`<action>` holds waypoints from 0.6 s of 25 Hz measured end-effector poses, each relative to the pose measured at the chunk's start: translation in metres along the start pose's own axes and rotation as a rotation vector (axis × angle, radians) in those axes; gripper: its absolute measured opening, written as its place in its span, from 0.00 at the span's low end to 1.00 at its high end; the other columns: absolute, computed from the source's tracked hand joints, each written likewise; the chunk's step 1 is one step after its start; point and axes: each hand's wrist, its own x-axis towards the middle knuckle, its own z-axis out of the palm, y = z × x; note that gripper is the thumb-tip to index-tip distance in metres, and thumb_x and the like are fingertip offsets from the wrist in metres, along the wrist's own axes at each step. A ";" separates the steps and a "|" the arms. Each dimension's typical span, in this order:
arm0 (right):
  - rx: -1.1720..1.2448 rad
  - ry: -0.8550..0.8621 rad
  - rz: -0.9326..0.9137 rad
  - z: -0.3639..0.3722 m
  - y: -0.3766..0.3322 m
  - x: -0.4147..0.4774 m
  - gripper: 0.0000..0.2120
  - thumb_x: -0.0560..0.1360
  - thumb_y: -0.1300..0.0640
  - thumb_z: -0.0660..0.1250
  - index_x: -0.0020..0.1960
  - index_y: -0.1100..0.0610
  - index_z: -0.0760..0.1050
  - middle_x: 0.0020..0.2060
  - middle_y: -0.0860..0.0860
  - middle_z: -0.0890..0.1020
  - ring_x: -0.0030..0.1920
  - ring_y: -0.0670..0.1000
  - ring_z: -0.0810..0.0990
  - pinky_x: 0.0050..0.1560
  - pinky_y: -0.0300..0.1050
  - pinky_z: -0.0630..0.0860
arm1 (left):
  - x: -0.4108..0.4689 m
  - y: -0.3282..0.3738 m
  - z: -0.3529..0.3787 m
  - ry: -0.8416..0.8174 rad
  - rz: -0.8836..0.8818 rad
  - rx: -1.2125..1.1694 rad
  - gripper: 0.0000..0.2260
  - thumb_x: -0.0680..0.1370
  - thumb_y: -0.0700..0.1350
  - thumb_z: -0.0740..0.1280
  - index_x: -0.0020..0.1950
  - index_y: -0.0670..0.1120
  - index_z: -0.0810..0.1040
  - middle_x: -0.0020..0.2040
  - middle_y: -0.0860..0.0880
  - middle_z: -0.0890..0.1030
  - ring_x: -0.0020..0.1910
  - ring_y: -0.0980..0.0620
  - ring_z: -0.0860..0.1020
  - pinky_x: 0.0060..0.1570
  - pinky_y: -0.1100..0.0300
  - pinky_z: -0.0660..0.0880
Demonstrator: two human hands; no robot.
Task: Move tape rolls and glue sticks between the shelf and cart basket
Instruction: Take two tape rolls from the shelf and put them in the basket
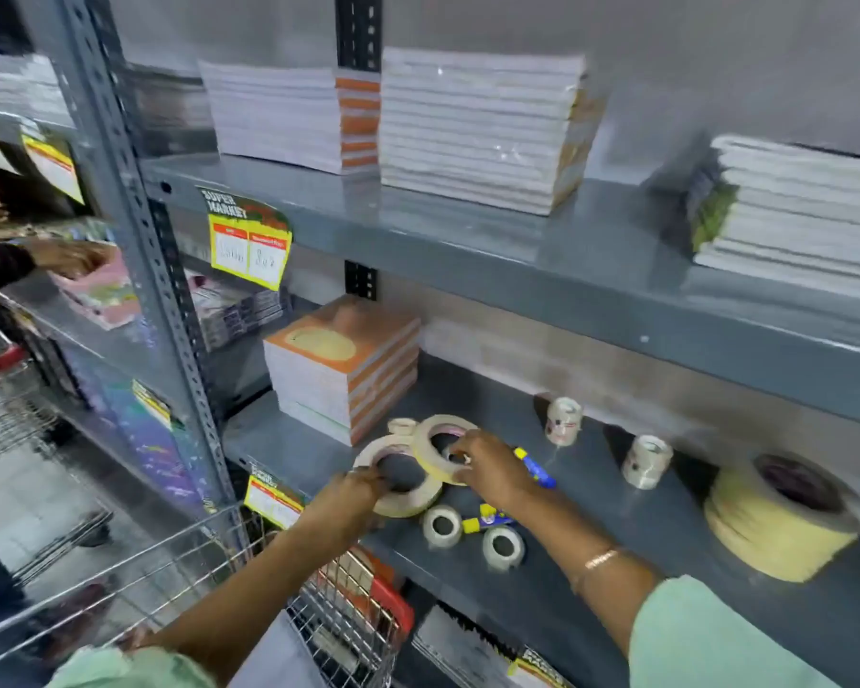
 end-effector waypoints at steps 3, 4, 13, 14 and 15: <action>-0.038 -0.076 0.048 0.021 -0.002 0.013 0.16 0.68 0.60 0.71 0.56 0.59 0.75 0.58 0.59 0.79 0.60 0.57 0.77 0.60 0.48 0.74 | 0.017 -0.011 0.011 0.007 0.044 0.077 0.20 0.73 0.43 0.67 0.65 0.46 0.71 0.66 0.44 0.74 0.65 0.43 0.71 0.63 0.52 0.70; -0.070 -0.080 0.075 0.021 -0.004 0.014 0.16 0.69 0.60 0.71 0.56 0.60 0.75 0.58 0.60 0.79 0.60 0.58 0.77 0.59 0.49 0.74 | 0.021 -0.013 0.013 0.029 0.057 0.088 0.19 0.73 0.42 0.66 0.64 0.45 0.72 0.65 0.44 0.75 0.64 0.43 0.72 0.63 0.52 0.69; -0.059 -0.020 0.063 0.012 -0.001 0.029 0.10 0.69 0.61 0.67 0.49 0.64 0.79 0.50 0.63 0.83 0.53 0.61 0.80 0.53 0.50 0.77 | 0.023 -0.013 0.017 0.053 0.079 0.151 0.16 0.76 0.42 0.63 0.64 0.46 0.72 0.68 0.47 0.72 0.70 0.47 0.67 0.74 0.52 0.54; -0.041 -0.002 0.046 0.006 -0.004 0.029 0.10 0.69 0.62 0.68 0.49 0.64 0.80 0.50 0.63 0.83 0.53 0.61 0.80 0.53 0.49 0.76 | 0.020 -0.011 0.015 0.058 0.061 0.149 0.16 0.76 0.43 0.63 0.64 0.46 0.73 0.68 0.47 0.72 0.69 0.48 0.67 0.74 0.53 0.53; -0.015 0.020 0.028 0.002 -0.007 0.029 0.10 0.68 0.63 0.69 0.49 0.64 0.79 0.50 0.62 0.83 0.53 0.60 0.79 0.52 0.48 0.75 | 0.017 -0.009 0.013 0.105 0.061 0.129 0.16 0.74 0.43 0.65 0.62 0.46 0.74 0.66 0.46 0.74 0.68 0.47 0.70 0.73 0.53 0.55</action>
